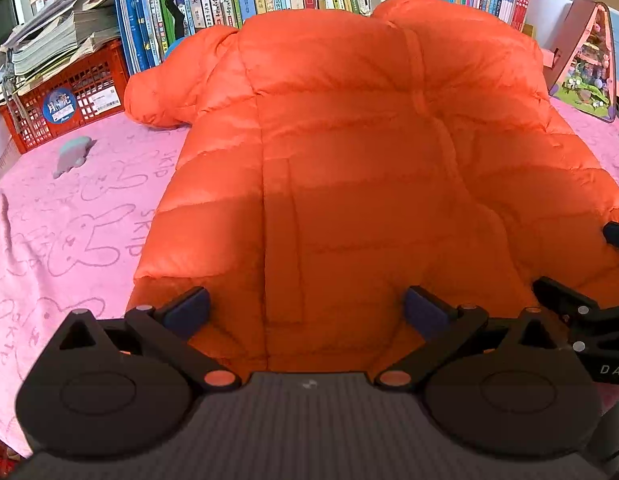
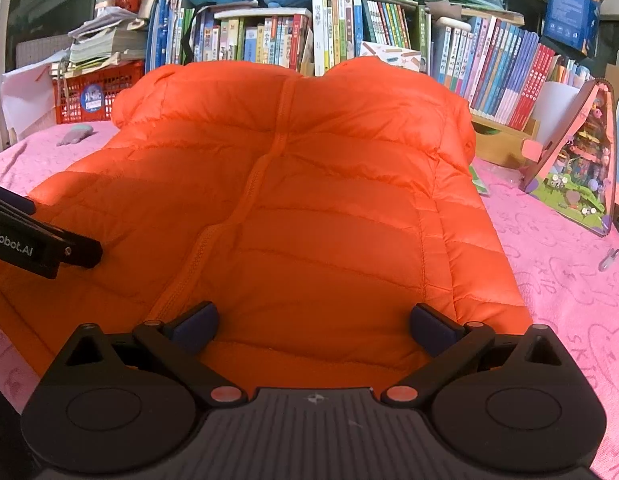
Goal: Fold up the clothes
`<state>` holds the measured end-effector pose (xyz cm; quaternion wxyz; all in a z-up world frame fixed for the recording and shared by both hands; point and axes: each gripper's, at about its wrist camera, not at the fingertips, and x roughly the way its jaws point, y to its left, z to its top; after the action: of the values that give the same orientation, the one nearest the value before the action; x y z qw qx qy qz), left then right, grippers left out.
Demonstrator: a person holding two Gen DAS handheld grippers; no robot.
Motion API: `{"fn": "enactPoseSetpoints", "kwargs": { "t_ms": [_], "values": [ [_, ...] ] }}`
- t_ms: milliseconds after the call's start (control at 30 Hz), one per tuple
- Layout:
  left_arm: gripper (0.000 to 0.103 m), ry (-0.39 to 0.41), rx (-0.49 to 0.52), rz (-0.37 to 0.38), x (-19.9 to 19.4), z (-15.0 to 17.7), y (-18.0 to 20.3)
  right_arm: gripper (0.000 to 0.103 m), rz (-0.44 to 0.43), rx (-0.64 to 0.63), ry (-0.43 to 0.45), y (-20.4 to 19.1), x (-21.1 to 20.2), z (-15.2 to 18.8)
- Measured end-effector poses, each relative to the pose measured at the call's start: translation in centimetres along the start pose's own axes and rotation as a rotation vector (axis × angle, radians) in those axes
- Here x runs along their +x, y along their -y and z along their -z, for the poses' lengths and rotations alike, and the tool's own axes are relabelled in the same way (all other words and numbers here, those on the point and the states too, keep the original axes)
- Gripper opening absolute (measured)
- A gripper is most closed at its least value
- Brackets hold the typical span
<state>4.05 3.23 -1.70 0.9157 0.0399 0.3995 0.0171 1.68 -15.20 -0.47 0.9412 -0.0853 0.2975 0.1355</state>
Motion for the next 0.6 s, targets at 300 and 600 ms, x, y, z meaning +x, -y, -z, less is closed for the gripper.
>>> {"fn": "enactPoseSetpoints", "kwargs": {
  "t_ms": [300,600],
  "values": [
    [0.103,0.019,-0.005,0.008,0.2,0.4,-0.2,0.103,0.005,0.008,0.023,-0.3,-0.1,0.3],
    [0.103,0.061,-0.077,0.005,-0.3,-0.2,-2.5,0.103,0.07,0.037,0.058,1.1,-1.8,-0.9]
  ]
}}
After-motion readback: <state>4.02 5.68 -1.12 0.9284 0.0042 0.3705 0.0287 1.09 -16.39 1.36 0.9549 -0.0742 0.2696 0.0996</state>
